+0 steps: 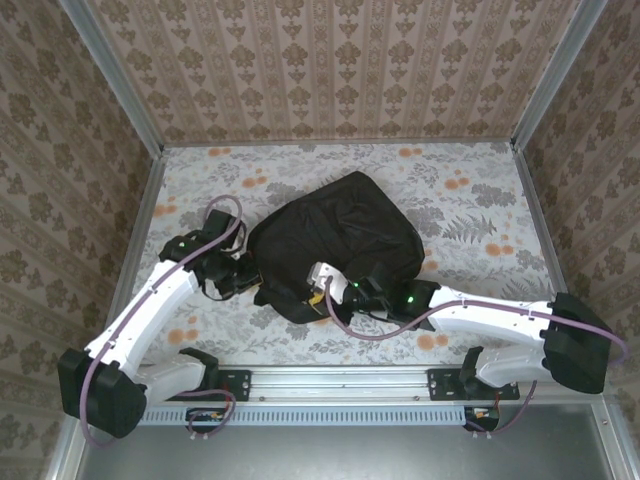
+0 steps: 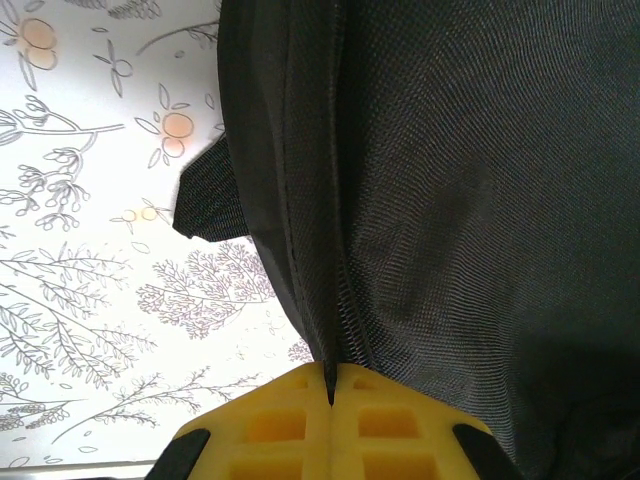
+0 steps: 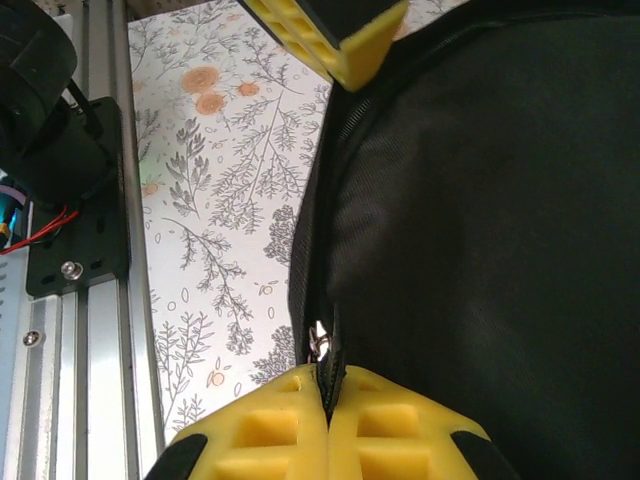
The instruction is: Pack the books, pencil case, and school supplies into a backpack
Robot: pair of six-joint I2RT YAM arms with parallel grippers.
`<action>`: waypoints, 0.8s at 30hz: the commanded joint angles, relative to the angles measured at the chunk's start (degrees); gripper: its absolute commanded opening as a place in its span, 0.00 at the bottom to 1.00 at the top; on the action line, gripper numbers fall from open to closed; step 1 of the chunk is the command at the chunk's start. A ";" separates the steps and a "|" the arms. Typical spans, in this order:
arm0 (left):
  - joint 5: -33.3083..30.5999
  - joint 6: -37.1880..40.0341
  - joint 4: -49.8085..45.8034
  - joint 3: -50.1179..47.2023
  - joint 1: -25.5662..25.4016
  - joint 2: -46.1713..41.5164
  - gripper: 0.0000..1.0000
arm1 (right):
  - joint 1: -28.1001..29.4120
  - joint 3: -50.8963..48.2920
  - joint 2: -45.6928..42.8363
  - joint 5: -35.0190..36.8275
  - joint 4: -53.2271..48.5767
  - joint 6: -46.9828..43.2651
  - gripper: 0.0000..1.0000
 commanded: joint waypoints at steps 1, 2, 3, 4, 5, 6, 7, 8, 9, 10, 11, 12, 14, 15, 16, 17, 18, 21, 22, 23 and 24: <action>-2.64 3.09 -4.17 0.46 1.52 -1.46 0.00 | -1.26 -1.59 -2.87 -0.70 -0.22 -0.88 0.00; -2.64 3.30 -4.34 0.47 1.75 -1.58 0.00 | -1.52 -1.84 -3.09 -0.53 -0.30 -0.64 0.00; -2.73 3.55 -4.51 0.53 1.95 -1.67 0.00 | -1.84 -2.21 -3.35 -0.44 -0.23 -0.46 0.00; -2.77 3.75 -4.55 0.39 2.12 -1.80 0.00 | -2.06 -2.67 -3.75 -0.22 -0.05 -0.32 0.00; -2.86 3.93 -4.63 0.27 2.26 -1.94 0.00 | -2.26 -3.08 -4.08 0.03 0.12 -0.16 0.00; -2.98 4.07 -4.78 0.13 2.44 -2.03 0.00 | -2.44 -3.48 -4.51 0.33 0.23 0.06 0.00; -3.12 4.30 -4.88 0.03 2.56 -2.18 0.00 | -2.68 -3.88 -5.00 0.72 0.20 0.16 0.00; -3.17 4.44 -4.97 -0.03 2.76 -2.26 0.00 | -2.90 -4.24 -5.36 1.23 0.13 0.30 0.00; -3.17 4.67 -5.01 -0.12 2.97 -2.33 0.00 | -3.08 -4.66 -5.79 1.81 0.05 0.47 0.00; -3.17 4.75 -5.13 -0.09 3.18 -2.47 0.00 | -3.27 -5.07 -6.34 2.38 -0.17 0.68 0.00; -3.07 4.88 -5.14 -0.22 3.36 -2.64 0.00 | -3.44 -5.40 -6.77 2.97 -0.33 0.85 0.00; -2.92 4.93 -5.14 -0.33 3.46 -2.78 0.00 | -3.57 -5.84 -7.34 3.66 -0.63 1.02 0.00; -2.82 5.02 -5.04 -0.54 3.81 -3.08 0.00 | -4.07 -6.91 -8.66 4.50 -0.65 1.69 0.00; -2.69 5.06 -5.05 -0.65 3.90 -3.16 0.00 | -4.33 -7.56 -9.56 5.12 -0.55 2.15 0.00; -2.49 5.01 -5.02 -0.74 3.99 -3.23 0.00 | -4.58 -8.37 -10.55 6.01 -0.49 2.62 0.00; -2.34 5.06 -4.89 -0.90 3.99 -3.26 0.00 | -4.90 -9.03 -11.41 6.54 -0.33 3.15 0.00; -2.20 5.09 -4.74 -0.99 4.02 -3.19 0.00 | -5.25 -9.88 -12.34 7.26 -0.05 3.65 0.00; -1.68 5.08 -4.06 -1.09 3.68 -3.30 0.00 | -5.85 -11.21 -13.91 8.30 0.15 4.96 0.00; -1.95 5.28 -3.90 -1.04 3.20 -3.32 0.00 | -5.85 -11.47 -14.15 8.35 0.14 4.92 0.00; -2.11 5.60 -3.88 -0.76 2.88 -3.21 0.00 | -5.90 -11.45 -14.23 8.60 0.02 5.00 0.00; -2.07 6.13 -3.72 -0.45 2.29 -3.13 0.00 | -5.94 -11.42 -14.29 8.81 -0.09 5.25 0.00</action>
